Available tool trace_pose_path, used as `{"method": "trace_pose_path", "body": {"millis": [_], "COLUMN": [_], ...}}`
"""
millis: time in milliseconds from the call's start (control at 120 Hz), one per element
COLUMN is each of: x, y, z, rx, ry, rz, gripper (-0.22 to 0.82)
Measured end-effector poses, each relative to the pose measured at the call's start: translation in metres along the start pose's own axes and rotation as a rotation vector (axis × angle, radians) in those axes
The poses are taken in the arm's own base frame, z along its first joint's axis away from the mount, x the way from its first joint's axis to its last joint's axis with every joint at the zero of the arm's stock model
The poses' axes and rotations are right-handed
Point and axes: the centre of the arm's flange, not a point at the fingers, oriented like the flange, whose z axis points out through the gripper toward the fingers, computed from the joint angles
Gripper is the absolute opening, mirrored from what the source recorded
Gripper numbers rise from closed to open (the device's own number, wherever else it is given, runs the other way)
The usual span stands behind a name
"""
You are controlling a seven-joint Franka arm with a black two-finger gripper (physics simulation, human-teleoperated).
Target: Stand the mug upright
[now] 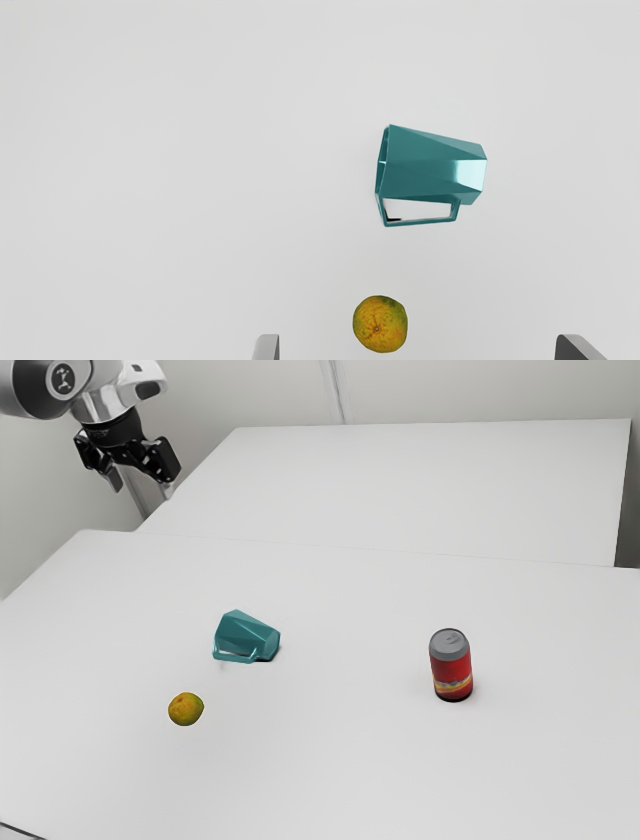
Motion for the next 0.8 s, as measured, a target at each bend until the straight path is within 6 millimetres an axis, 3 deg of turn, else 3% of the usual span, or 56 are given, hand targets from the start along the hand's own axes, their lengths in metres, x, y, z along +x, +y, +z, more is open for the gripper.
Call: {"method": "trace_pose_path", "body": {"millis": [175,258,375,475,692,800], "x": [0.001,0.002,0.007,0.005,0.013,0.012], "y": [0.002,0.001,-0.015,-0.038,-0.081,-0.112], "z": [0.005,0.021,0.048,0.077,0.162,0.202], "rx": [-0.012,-0.013,-0.045,-0.092,-0.243,-0.326], "ry": [0.001,-0.017,-0.059,-0.111,-0.237,-0.283], "rz": [0.014,0.016,-0.021,-0.077,-0.226,-0.323], "gripper": [0.6,0.6,0.6,0.6,0.6,0.6]}}
